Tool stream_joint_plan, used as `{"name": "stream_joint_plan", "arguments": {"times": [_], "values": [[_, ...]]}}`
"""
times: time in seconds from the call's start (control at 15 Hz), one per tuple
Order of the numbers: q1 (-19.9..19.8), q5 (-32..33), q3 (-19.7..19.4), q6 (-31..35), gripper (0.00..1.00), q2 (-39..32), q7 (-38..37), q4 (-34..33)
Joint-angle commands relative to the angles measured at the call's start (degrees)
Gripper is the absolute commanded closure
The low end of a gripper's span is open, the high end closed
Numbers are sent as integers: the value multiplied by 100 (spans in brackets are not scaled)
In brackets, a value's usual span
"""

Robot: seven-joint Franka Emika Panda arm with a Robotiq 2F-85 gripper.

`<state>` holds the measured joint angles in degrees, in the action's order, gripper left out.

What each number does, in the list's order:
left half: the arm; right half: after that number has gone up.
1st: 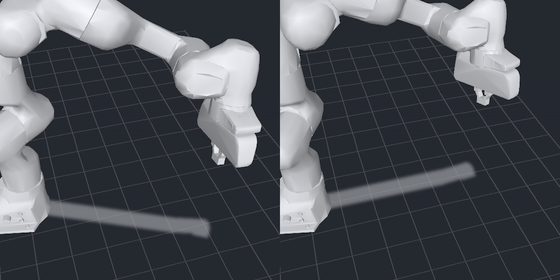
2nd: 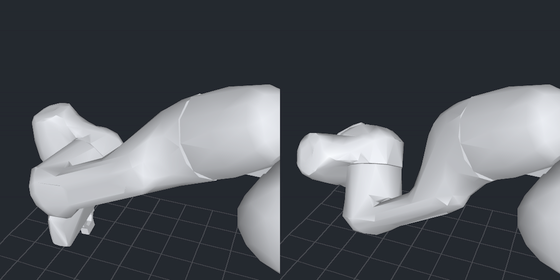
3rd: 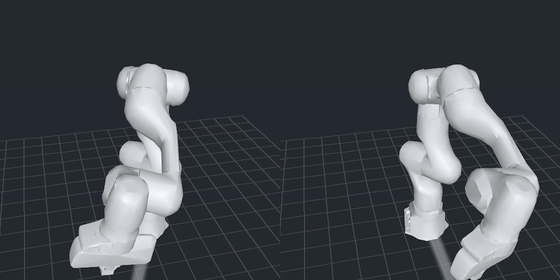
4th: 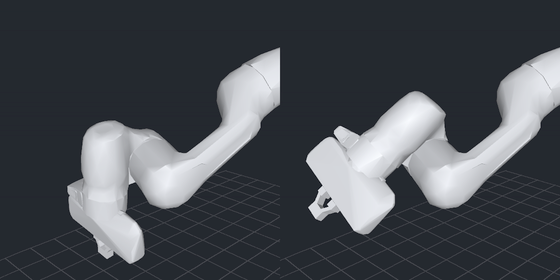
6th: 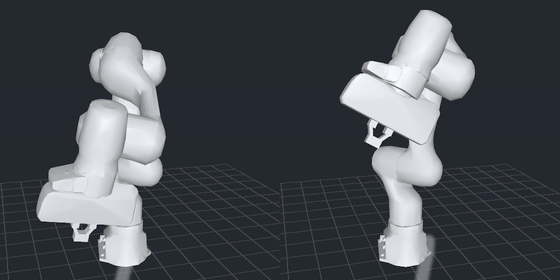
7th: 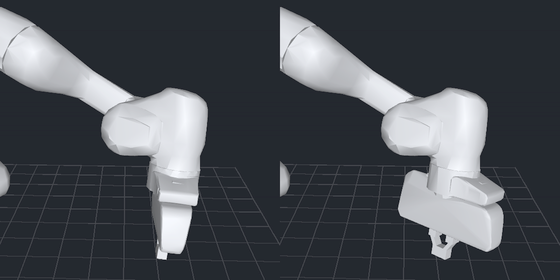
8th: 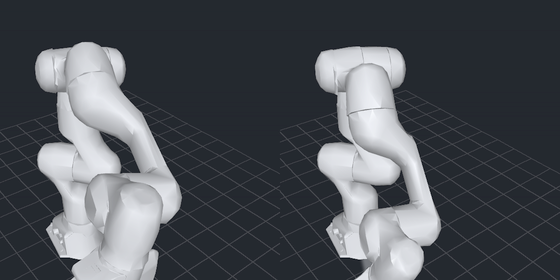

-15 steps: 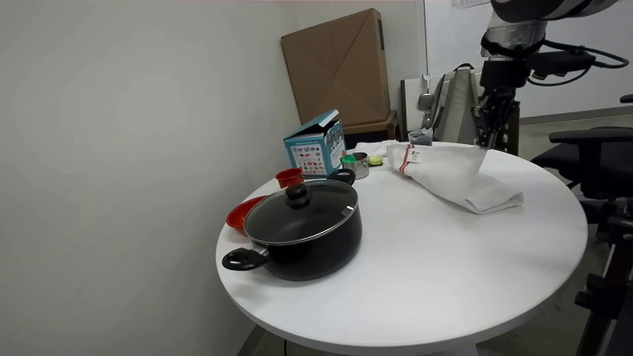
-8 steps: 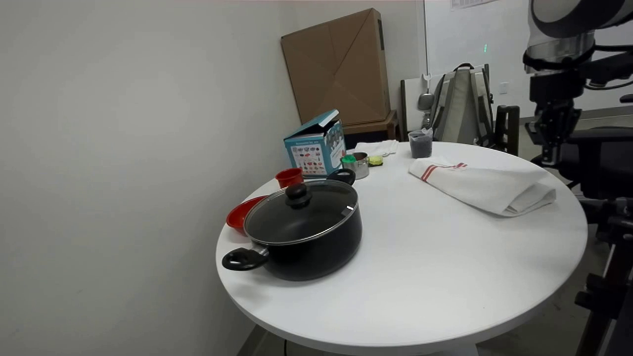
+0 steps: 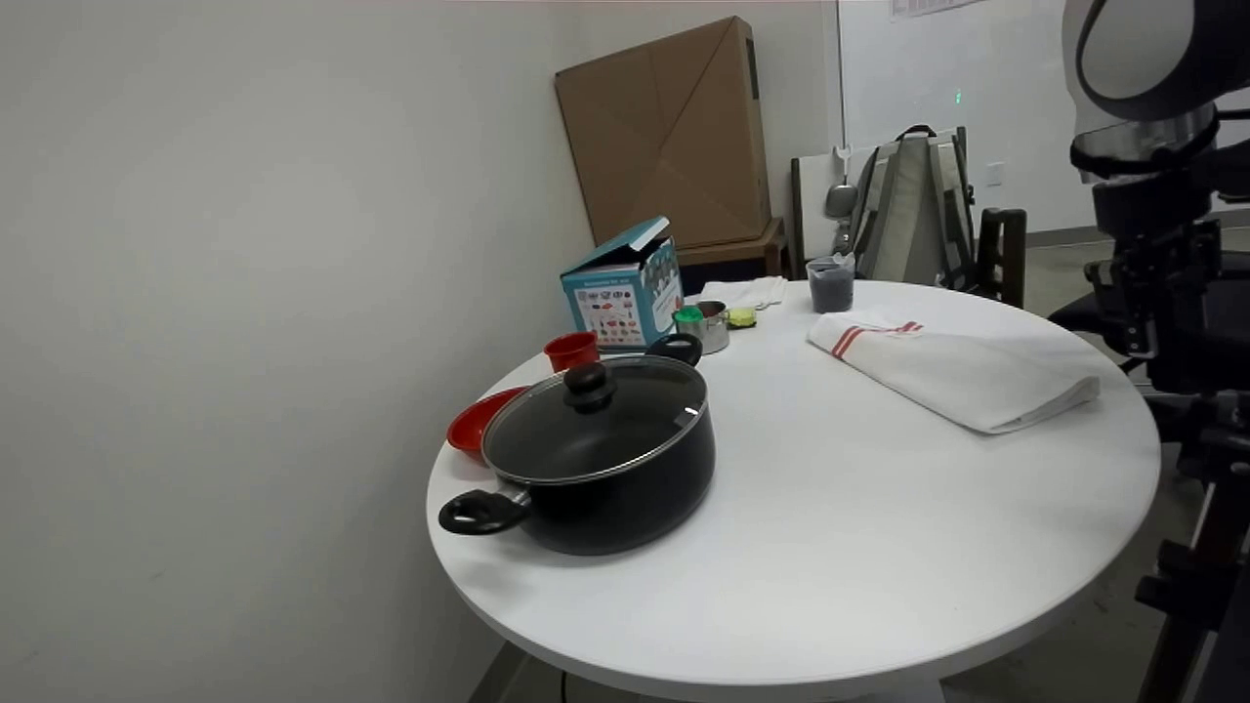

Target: Fold the cloth

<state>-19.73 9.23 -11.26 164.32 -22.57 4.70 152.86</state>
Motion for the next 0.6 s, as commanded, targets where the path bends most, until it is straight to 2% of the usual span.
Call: {"name": "stream_joint_plan", "arguments": {"times": [0.0, 0.13, 0.2, 0.53], "values": [[90, -302, 201, -314, 0, 210, 343, -70], [205, -396, 371, -562, 0, 556, 429, -116], [223, -331, 150, -152, 0, 118, 315, -95], [286, -370, 119, -183, 0, 120, 305, -109]]}}
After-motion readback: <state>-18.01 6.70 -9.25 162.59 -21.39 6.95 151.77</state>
